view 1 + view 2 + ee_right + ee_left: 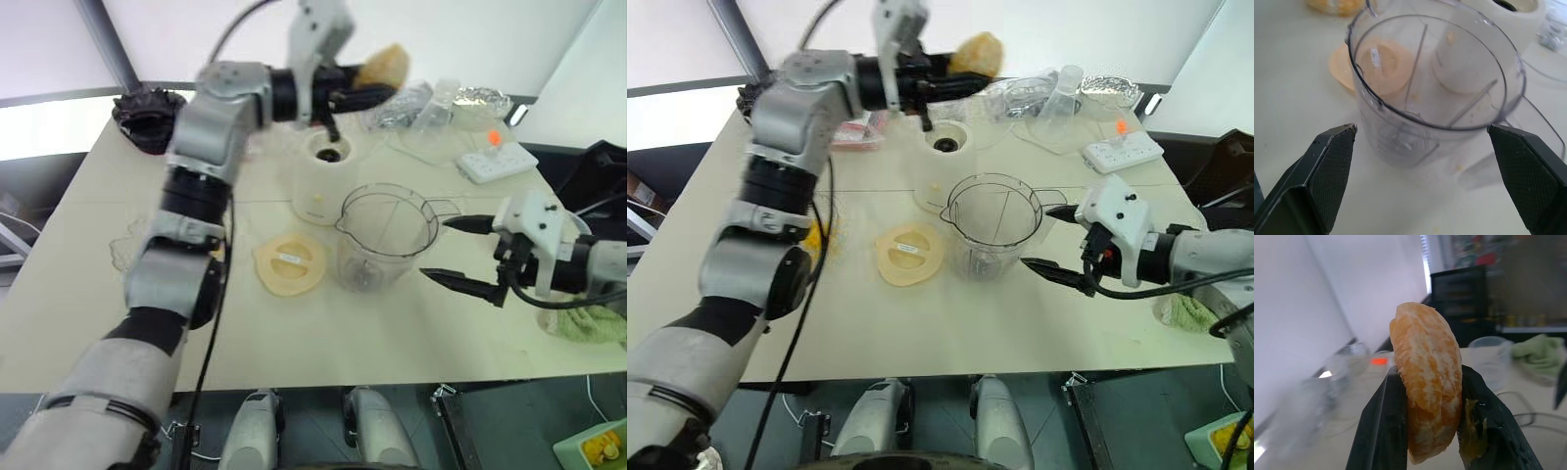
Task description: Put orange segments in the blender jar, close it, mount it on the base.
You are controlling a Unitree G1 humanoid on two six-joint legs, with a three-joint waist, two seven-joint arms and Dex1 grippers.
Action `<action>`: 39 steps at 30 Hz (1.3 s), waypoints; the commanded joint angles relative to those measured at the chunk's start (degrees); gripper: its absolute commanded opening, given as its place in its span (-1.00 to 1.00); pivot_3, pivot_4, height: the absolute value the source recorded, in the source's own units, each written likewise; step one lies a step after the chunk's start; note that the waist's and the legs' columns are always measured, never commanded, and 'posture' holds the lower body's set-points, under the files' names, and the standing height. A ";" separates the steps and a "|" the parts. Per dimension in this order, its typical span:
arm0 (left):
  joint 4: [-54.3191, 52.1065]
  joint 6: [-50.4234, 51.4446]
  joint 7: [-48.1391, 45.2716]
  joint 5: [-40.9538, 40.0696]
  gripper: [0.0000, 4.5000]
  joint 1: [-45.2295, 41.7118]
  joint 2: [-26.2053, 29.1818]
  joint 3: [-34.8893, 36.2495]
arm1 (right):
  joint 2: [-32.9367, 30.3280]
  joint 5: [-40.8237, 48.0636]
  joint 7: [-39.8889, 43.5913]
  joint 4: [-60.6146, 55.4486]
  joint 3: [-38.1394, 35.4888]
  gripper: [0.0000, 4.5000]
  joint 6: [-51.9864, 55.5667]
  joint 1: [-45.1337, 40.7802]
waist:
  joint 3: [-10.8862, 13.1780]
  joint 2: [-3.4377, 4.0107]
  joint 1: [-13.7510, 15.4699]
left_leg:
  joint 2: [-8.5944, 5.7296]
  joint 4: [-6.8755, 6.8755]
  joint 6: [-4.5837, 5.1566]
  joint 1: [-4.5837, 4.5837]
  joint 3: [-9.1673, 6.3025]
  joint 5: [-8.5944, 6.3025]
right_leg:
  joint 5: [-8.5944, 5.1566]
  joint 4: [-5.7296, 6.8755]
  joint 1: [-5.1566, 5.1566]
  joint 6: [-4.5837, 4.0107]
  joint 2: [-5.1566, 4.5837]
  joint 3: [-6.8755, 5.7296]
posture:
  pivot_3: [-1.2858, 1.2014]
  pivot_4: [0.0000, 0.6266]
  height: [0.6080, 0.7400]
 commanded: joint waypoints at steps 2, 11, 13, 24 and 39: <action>1.95 1.59 -8.45 -1.84 -0.45 -1.92 -2.34 -3.05 | 1.28 2.35 -2.91 -6.06 -7.36 1.00 2.76 4.04 | 0.00 0.00 -0.12 | 0.00 0.00 0.00 0.04 -0.04 0.00 | 0.01 0.03 0.01 -0.02 0.03 0.01 | 0.03 -0.52 1.00; 5.47 0.90 -21.72 2.50 -0.45 0.39 -0.99 -11.14 | 3.76 3.87 -7.07 -12.45 -14.34 1.00 6.13 12.09 | -0.01 0.02 -0.01 | 0.01 0.01 0.01 0.05 -0.17 0.01 | 0.03 0.03 0.03 -0.07 0.12 0.03 | 0.03 -0.52 1.00; 5.63 -0.50 -23.03 3.79 -0.45 1.29 -0.51 -12.61 | 3.83 4.13 -7.47 -12.95 -14.97 1.00 6.37 12.78 | -0.01 0.02 0.01 | 0.01 0.01 0.00 0.03 -0.17 0.01 | 0.04 0.02 0.03 -0.09 0.12 0.04 | 0.03 -0.52 1.00; 15.13 -5.44 -18.45 6.05 0.55 -0.17 -2.80 -10.88 | 3.06 5.56 -8.77 -13.71 -15.94 1.00 6.84 13.81 | 0.00 0.01 0.10 | 0.01 0.04 0.01 0.00 -0.22 0.01 | 0.04 0.02 0.06 -0.09 0.12 0.03 | 0.03 -0.52 1.00; 9.81 3.07 -12.22 1.01 0.98 0.52 0.11 -1.03 | 3.81 5.17 -10.33 -13.24 -15.19 1.00 6.02 15.30 | -0.01 0.02 -0.01 | 0.01 0.04 0.01 0.03 -0.27 0.01 | 0.04 0.08 0.06 -0.07 0.16 0.04 | 0.03 -0.52 1.00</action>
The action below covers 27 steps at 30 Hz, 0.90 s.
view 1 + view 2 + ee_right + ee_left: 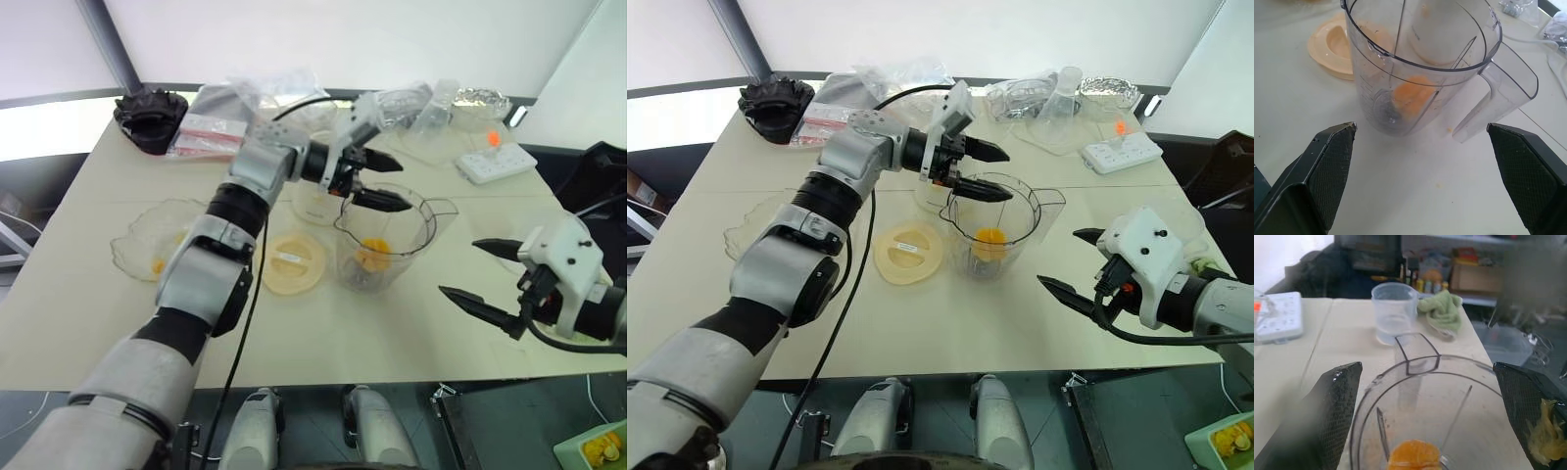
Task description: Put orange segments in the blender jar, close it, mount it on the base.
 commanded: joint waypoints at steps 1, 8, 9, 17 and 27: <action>-7.28 4.46 1.22 -3.19 0.98 1.15 3.56 3.96 | 1.82 -0.95 -1.67 -1.04 -1.85 1.00 -0.93 1.51 | 0.00 0.00 -0.06 | 0.00 0.00 0.00 0.00 -0.01 0.00 | 0.00 0.01 0.00 0.00 0.00 0.00 | 0.03 -0.52 1.00; -30.29 20.69 0.56 -10.88 0.98 13.89 14.17 6.69 | 8.21 -4.51 -5.64 -3.28 -3.00 1.00 -3.71 7.65 | -0.04 0.07 -0.26 | 0.07 -0.01 0.00 0.10 -0.03 0.00 | 0.00 0.13 0.02 0.00 0.06 0.01 | 0.03 -0.52 1.00; -33.49 22.72 0.94 -11.77 0.98 16.07 15.45 6.54 | 9.21 -5.08 -5.74 -3.23 -3.43 1.00 -4.34 9.05 | -0.04 0.07 -0.22 | 0.08 -0.01 0.00 0.13 -0.03 0.00 | 0.00 0.17 0.03 0.00 0.07 0.01 | 0.03 -0.52 1.00; -49.44 22.64 5.42 -12.77 0.98 34.42 21.78 5.07 | 20.35 -10.75 -11.57 0.38 -1.68 1.00 -11.77 13.83 | -0.06 0.07 -0.22 | 0.11 -0.04 -0.07 0.92 -0.04 0.01 | -0.08 -0.06 0.94 0.06 0.05 0.01 | 0.03 -0.52 1.00; -56.43 22.14 10.43 -14.60 0.98 44.49 19.42 0.79 | 27.39 -20.70 -18.88 24.20 -0.27 1.00 -25.63 6.20 | -0.11 0.16 -0.23 | 0.20 -0.02 -0.09 0.97 0.05 0.02 | -0.09 -0.17 0.98 0.07 -0.07 0.01 | 0.03 -0.52 1.00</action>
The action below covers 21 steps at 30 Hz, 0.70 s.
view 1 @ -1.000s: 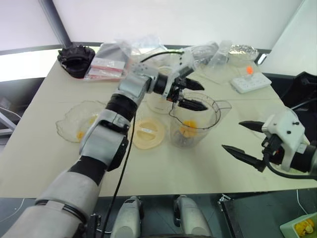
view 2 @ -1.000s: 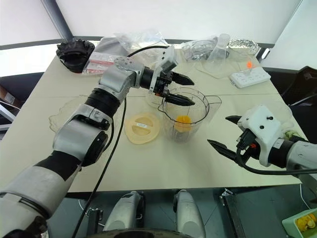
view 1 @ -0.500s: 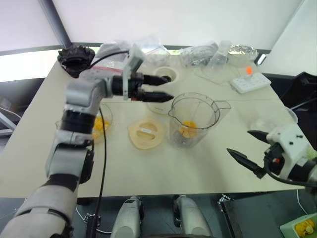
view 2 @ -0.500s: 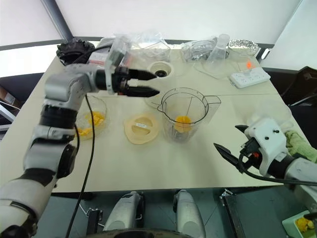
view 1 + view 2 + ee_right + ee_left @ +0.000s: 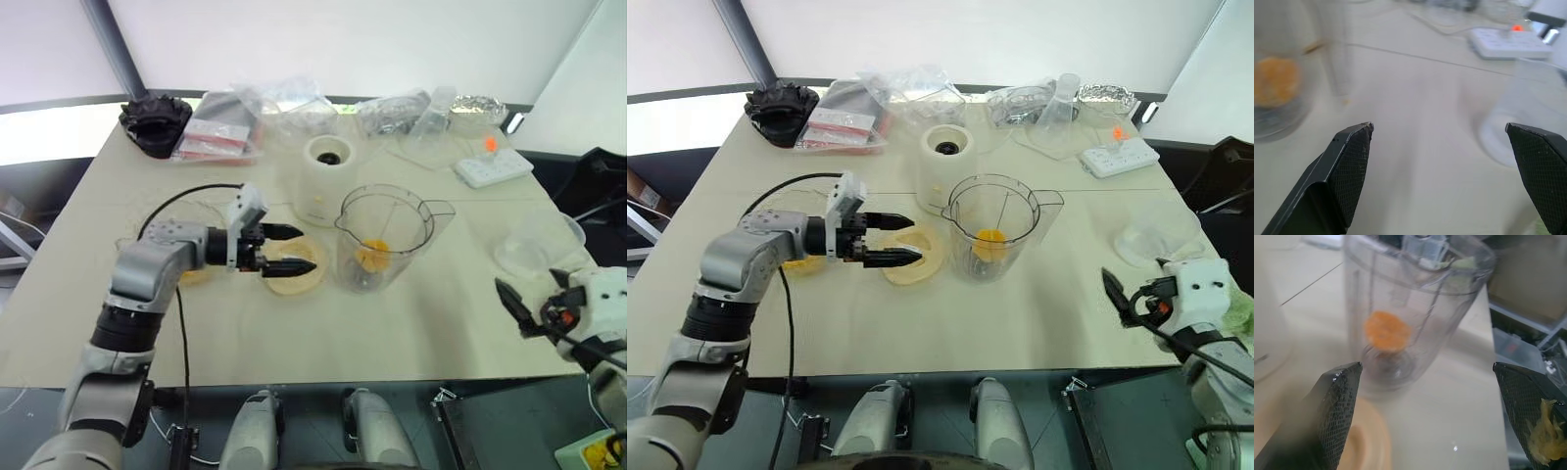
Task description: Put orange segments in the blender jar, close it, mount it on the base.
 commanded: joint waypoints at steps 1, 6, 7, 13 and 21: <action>-3.15 -0.61 0.54 -1.09 0.98 1.48 -0.39 -2.00 | -0.56 -2.73 -2.07 9.37 -1.12 1.00 -5.01 -4.04 | -0.01 0.03 -0.25 | -0.02 0.00 0.00 0.01 0.07 0.00 | 0.00 0.00 0.00 0.00 0.00 0.01 | 0.03 -0.52 1.00; -5.52 -0.61 0.74 -2.36 0.98 3.66 0.25 -2.51 | -3.07 -5.37 -3.77 22.03 -1.63 1.00 -8.75 -10.30 | 0.00 0.10 -1.23 | -0.05 -0.07 0.01 -0.01 0.08 0.00 | 0.09 0.09 -0.06 -0.14 0.08 0.01 | 0.03 -0.52 1.00; -5.57 -0.83 0.99 -2.33 0.98 4.08 0.38 -2.57 | -3.51 -5.76 -4.25 24.20 -1.61 1.00 -9.42 -11.46 | -0.01 0.10 -1.26 | -0.05 -0.09 0.01 0.00 0.04 0.00 | 0.09 0.10 -0.06 -0.14 0.11 0.01 | 0.03 -0.52 1.00; -6.74 -1.03 3.30 -2.46 0.98 5.36 -0.41 -3.08 | -6.11 -9.94 -8.90 35.22 -0.64 1.00 -12.36 -17.03 | -0.02 0.12 -1.50 | -0.04 -0.08 0.02 0.03 0.01 0.01 | 0.00 0.10 -0.03 -0.01 0.17 0.04 | 0.03 -0.52 1.00; -5.84 -2.30 6.63 -1.89 0.98 5.51 -0.66 -2.68 | -8.56 -11.74 -11.31 45.51 -0.39 1.00 -15.70 -23.15 | -0.02 0.13 -1.53 | -0.05 -0.08 0.02 0.03 0.02 0.01 | 0.01 0.09 -0.03 -0.01 0.18 0.08 | 0.03 -0.52 1.00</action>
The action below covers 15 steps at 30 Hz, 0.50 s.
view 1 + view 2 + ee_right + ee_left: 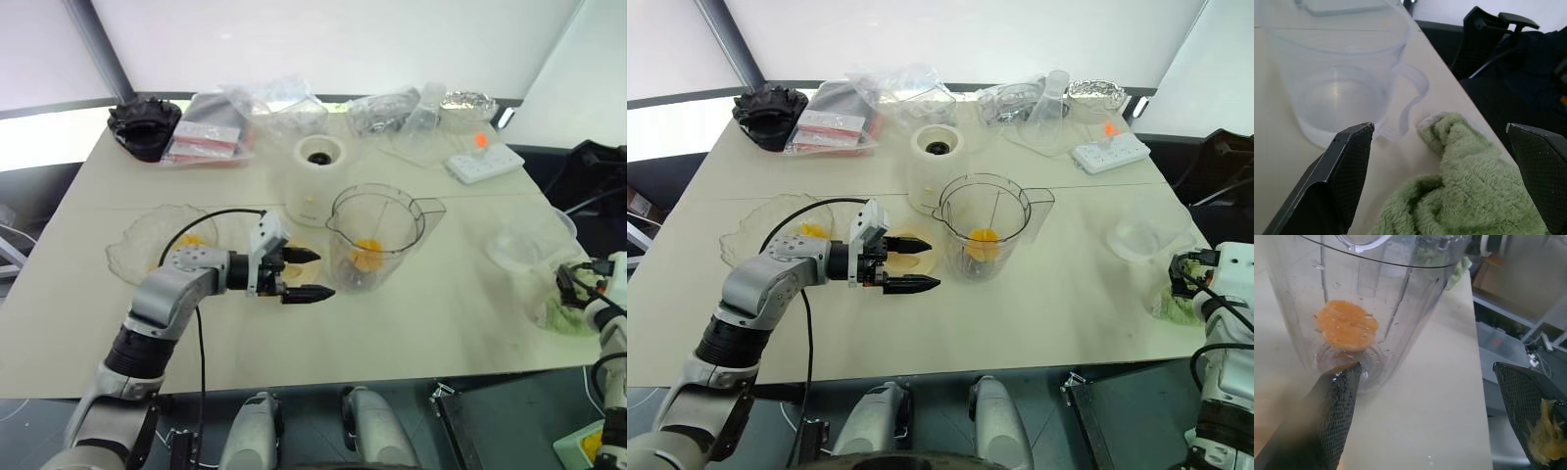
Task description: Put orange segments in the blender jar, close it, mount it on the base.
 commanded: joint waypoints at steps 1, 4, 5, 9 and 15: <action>-1.35 -1.76 0.50 -0.45 0.98 -0.16 0.60 0.81 | -2.43 -0.69 -0.99 2.96 -0.63 1.00 -2.12 -2.36 | 0.00 0.00 -0.04 | 0.00 0.00 0.00 0.00 0.00 0.00 | 0.00 0.00 0.00 0.00 0.00 0.00 | 0.03 -0.52 1.00; -1.28 -2.29 0.90 -0.34 0.98 -0.23 0.95 0.76 | -3.44 -0.94 -1.20 6.69 -0.10 1.00 -3.23 -4.61 | 0.00 0.02 -0.09 | 0.00 0.00 0.00 0.00 0.02 0.00 | 0.01 0.00 0.00 -0.01 0.01 0.03 | 0.03 -0.52 1.00; -1.27 -2.41 0.96 -0.32 0.98 -0.22 1.09 0.78 | -3.63 -0.93 -1.32 7.64 0.03 1.00 -3.55 -5.14 | 0.00 0.02 -0.10 | 0.00 0.00 0.00 0.01 0.01 0.00 | 0.00 0.00 0.00 0.00 0.01 0.03 | 0.03 -0.52 1.00; -1.10 -3.61 1.18 0.81 0.98 -0.09 2.44 0.26 | -3.70 -1.00 -1.22 11.22 0.56 1.00 -5.16 -6.54 | 0.00 0.03 -0.13 | 0.00 0.00 0.00 0.01 0.00 0.00 | 0.00 0.00 0.01 0.00 0.03 0.03 | 0.03 -0.52 1.00; -0.74 -3.89 1.43 0.15 0.98 -0.16 3.56 0.88 | -3.33 -0.38 -1.12 13.24 1.18 1.00 -5.55 -8.09 | 0.00 0.04 -0.15 | 0.00 -0.01 0.00 0.00 0.01 0.00 | 0.00 -0.01 0.00 0.01 0.03 0.06 | 0.03 -0.52 1.00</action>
